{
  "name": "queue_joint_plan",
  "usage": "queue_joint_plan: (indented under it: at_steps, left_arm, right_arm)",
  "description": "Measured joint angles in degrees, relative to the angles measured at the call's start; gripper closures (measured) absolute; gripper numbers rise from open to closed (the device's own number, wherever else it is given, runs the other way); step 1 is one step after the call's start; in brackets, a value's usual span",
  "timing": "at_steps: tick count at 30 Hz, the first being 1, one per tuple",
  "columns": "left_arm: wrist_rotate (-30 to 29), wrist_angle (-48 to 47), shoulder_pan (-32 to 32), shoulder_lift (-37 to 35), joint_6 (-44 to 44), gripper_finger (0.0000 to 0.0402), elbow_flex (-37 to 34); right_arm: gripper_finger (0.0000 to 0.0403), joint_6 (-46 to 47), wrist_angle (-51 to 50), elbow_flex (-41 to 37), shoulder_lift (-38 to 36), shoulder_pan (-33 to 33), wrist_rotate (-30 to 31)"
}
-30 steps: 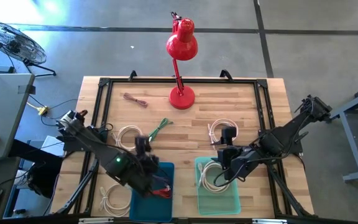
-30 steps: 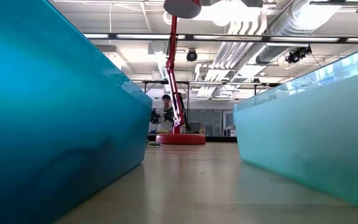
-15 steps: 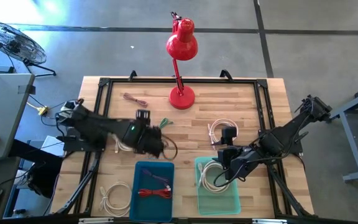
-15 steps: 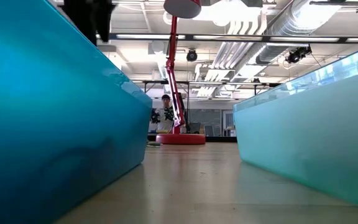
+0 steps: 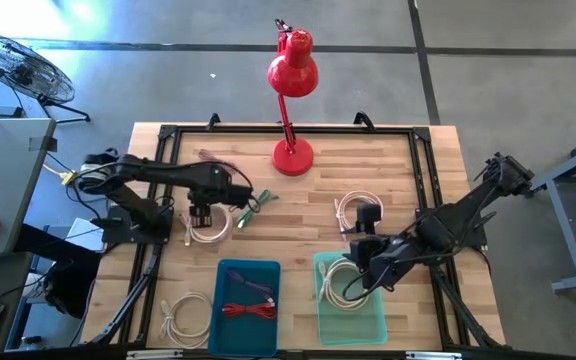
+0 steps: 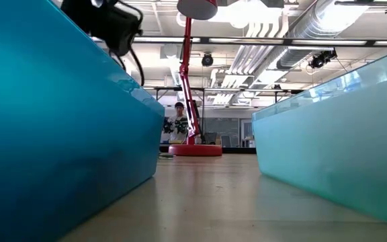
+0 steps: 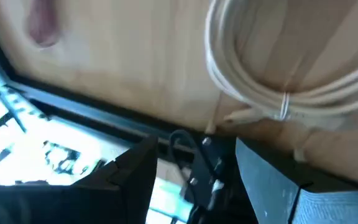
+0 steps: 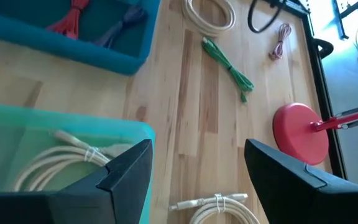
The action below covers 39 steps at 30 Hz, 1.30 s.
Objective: Pick & Place USB Port
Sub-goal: Put the white USB cable into the green bin
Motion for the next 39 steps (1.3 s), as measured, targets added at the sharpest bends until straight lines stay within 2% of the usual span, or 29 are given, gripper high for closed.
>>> queue_joint_plan:
  at_steps: [7,15,20,27,34,37,39]
  left_arm:
    - [4.29,15.43,0.49,-5.31,1.37,0.0191,-9.95]
    - [8.30,24.38,0.47,-5.90,0.05,0.0191,-15.59]
    - [6.45,26.04,0.47,-5.90,-1.73,0.0191,-19.13]
    - [-0.45,30.38,0.47,-5.88,-4.10,0.0191,-23.60]
    - [-0.20,37.87,0.45,-6.24,-4.29,0.0192,-30.03]
    - [0.26,36.98,0.45,-6.25,-7.09,0.0216,-30.42]
    - [1.07,36.81,0.43,-6.15,-7.84,0.0259,-30.44]
  right_arm:
    - [0.0155,-0.22,2.39,-4.96,0.02,-0.70,2.36]
    - [0.0155,-2.88,7.96,-6.37,0.02,-0.76,2.08]
    - [0.0155,-2.99,10.13,-6.37,0.02,-0.79,-0.48]
    - [0.0155,-2.99,11.83,-6.39,0.02,-0.76,-2.90]
    - [0.0155,-4.08,13.30,-6.37,0.02,-0.76,-2.90]
    - [0.0155,-4.11,13.60,-6.37,0.02,-0.76,-2.88]
    - [0.0155,-4.19,13.65,-6.37,0.02,-0.76,-2.83]
